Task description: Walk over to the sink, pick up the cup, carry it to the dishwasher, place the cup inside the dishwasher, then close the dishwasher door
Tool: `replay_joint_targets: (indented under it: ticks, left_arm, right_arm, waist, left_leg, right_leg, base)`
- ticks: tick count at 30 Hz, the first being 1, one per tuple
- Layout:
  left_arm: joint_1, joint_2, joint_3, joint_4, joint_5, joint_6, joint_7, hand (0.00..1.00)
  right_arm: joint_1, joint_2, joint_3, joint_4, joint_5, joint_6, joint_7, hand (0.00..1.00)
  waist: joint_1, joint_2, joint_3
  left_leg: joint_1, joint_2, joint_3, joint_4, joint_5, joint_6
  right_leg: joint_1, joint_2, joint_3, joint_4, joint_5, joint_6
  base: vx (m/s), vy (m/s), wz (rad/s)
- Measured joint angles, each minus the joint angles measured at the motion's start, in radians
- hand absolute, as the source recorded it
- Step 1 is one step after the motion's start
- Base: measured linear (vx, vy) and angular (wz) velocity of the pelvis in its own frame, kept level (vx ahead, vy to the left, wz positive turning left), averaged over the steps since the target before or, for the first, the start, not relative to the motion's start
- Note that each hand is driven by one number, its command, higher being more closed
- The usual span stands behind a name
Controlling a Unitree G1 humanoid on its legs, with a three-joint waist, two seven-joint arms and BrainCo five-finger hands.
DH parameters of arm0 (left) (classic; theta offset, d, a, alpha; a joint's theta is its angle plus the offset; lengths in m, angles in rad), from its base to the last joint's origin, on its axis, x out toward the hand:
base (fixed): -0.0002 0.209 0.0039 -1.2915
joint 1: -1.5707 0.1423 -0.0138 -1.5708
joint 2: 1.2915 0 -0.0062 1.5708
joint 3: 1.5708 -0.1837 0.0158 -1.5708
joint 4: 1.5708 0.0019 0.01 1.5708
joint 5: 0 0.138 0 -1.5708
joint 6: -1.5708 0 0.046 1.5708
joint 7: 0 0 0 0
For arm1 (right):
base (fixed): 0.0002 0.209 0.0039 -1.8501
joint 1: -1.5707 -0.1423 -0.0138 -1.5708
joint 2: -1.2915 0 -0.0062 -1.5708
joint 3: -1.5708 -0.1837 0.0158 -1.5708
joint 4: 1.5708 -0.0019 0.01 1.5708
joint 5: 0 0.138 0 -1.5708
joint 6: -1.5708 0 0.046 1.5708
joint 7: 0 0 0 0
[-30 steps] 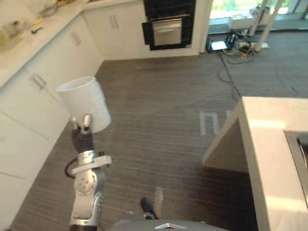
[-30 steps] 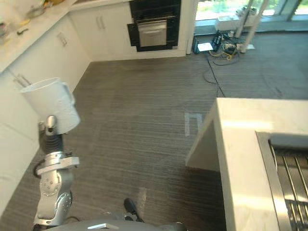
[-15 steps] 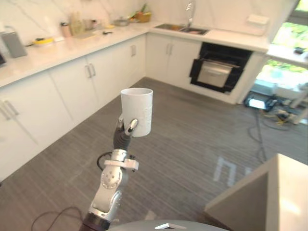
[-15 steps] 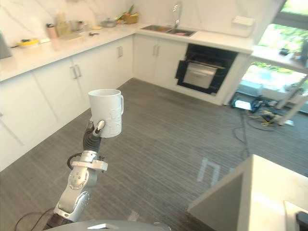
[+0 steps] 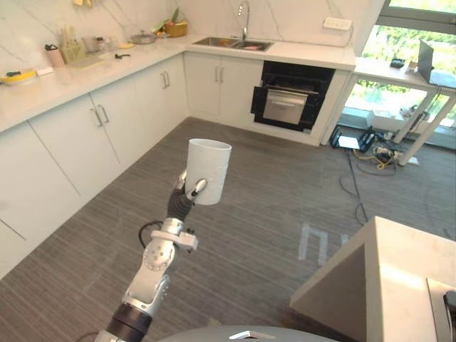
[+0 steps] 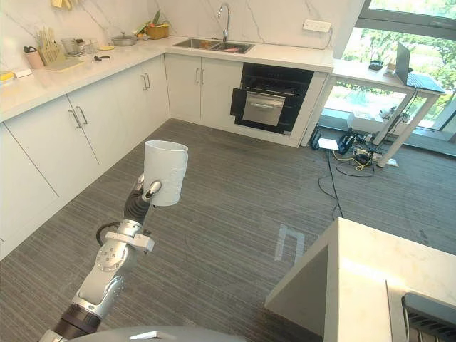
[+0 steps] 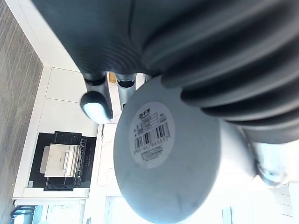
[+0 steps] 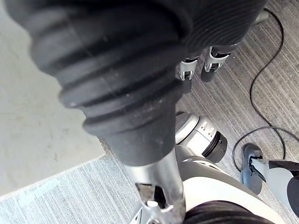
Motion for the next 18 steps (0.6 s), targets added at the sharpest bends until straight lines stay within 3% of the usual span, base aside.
replay_joint_targets:
  ticks: [4,6,8,9,10,11,12,13,14,15,16,18]
  left_arm:
    - [0.000,-0.039,0.074,-0.013,-0.014,0.026,-0.013,1.00]
    - [0.000,-0.067,0.116,-0.026,-0.051,0.056,-0.013,1.00]
    - [0.001,-0.079,0.142,-0.053,-0.088,0.101,-0.014,1.00]
    - [0.000,-0.087,0.152,-0.054,-0.094,0.110,-0.014,1.00]
    - [0.002,-0.103,0.178,-0.049,-0.112,0.137,-0.012,1.00]
    - [0.017,-0.107,0.191,-0.045,-0.128,0.180,-0.012,1.00]
    - [0.024,-0.106,0.192,-0.047,-0.133,0.200,-0.014,1.00]
    - [0.029,-0.109,0.195,-0.050,-0.145,0.232,-0.017,1.00]
    - [0.037,-0.107,0.215,-0.052,-0.157,0.242,-0.033,1.00]
    - [0.039,-0.105,0.231,-0.052,-0.158,0.246,-0.035,1.00]
    - [0.037,-0.090,0.237,-0.052,-0.157,0.247,-0.037,1.00]
    - [0.029,-0.072,0.225,-0.054,-0.157,0.251,-0.044,1.00]
  right_arm:
    - [0.002,0.000,0.001,0.000,0.000,0.001,0.013,0.00]
    - [0.004,0.003,0.000,-0.001,0.000,0.001,0.029,0.00]
    - [0.018,0.014,-0.027,-0.019,0.000,0.004,0.060,0.00]
    - [0.017,0.012,-0.044,-0.024,0.000,0.005,0.072,0.00]
    - [0.004,0.009,-0.082,-0.033,0.000,0.009,0.081,0.00]
    - [-0.014,0.014,-0.120,-0.038,-0.001,0.015,0.093,0.00]
    - [-0.015,0.015,-0.133,-0.038,-0.002,0.019,0.100,0.00]
    - [-0.020,0.022,-0.148,-0.044,-0.002,0.019,0.117,0.00]
    - [-0.038,0.035,-0.166,-0.050,-0.003,0.019,0.118,0.00]
    - [-0.039,0.037,-0.167,-0.057,-0.003,0.019,0.119,0.00]
    - [-0.036,0.044,-0.164,-0.083,-0.002,0.011,0.129,0.00]
    - [-0.046,0.058,-0.155,-0.115,-0.001,-0.001,0.142,0.00]
  waist:
    - [0.002,0.000,0.000]
    - [0.008,-0.004,0.001]
    - [0.023,-0.029,0.009]
    - [0.026,-0.027,0.018]
    - [0.034,-0.031,0.063]
    - [0.031,-0.025,0.071]
    - [0.030,-0.024,0.071]
    - [0.028,-0.014,0.079]
    - [0.035,-0.007,0.093]
    - [0.036,-0.007,0.095]
    - [0.036,-0.007,0.095]
    - [0.037,-0.030,0.106]
  left_leg:
    - [-0.009,-0.002,0.005,0.000,-0.008,-0.002]
    - [-0.018,-0.010,0.000,0.001,-0.021,0.002]
    - [-0.019,-0.055,-0.080,0.042,-0.055,0.022]
    - [-0.028,-0.061,-0.113,0.086,-0.082,0.026]
    - [-0.042,-0.055,-0.127,0.184,-0.148,0.042]
    - [-0.053,-0.049,-0.150,0.260,-0.197,0.055]
    - [-0.053,-0.050,-0.164,0.273,-0.209,0.066]
    - [-0.049,-0.048,-0.200,0.278,-0.214,0.078]
    - [-0.028,-0.036,-0.221,0.280,-0.219,0.087]
    - [-0.023,-0.031,-0.227,0.278,-0.222,0.090]
    - [-0.025,-0.023,-0.236,0.278,-0.225,0.093]
    - [-0.021,-0.035,-0.248,0.274,-0.233,0.094]
  right_leg:
    - [-0.029,-0.004,0.013,0.034,-0.021,-0.005]
    - [-0.078,-0.024,0.013,0.138,-0.079,-0.013]
    - [-0.132,-0.088,0.005,0.307,-0.187,-0.081]
    - [-0.141,-0.101,0.004,0.380,-0.194,-0.097]
    - [-0.216,-0.151,0.003,0.617,-0.171,-0.151]
    - [-0.296,-0.183,0.028,0.805,-0.089,-0.270]
    - [-0.325,-0.191,0.045,0.868,-0.027,-0.276]
    - [-0.391,-0.190,0.082,0.970,0.068,-0.211]
    - [-0.415,-0.149,0.078,0.959,-0.057,-0.130]
    - [-0.418,-0.123,0.065,0.911,-0.104,-0.109]
    - [-0.406,-0.068,0.038,0.707,-0.118,-0.073]
    - [-0.378,-0.009,0.009,0.347,-0.046,-0.037]
  base:
    - [0.00,0.001,-0.05]
    - [-0.01,0.037,0.09]
    - [0.04,0.059,0.26]
    - [0.07,0.012,0.22]
    - [-0.01,0.021,0.31]
    - [-0.04,0.043,0.41]
    - [-0.01,0.107,0.74]
    - [0.09,0.116,0.67]
    - [0.14,0.104,0.59]
    - [0.17,0.086,0.36]
    - [0.16,0.037,0.29]
    - [0.25,-0.056,0.32]
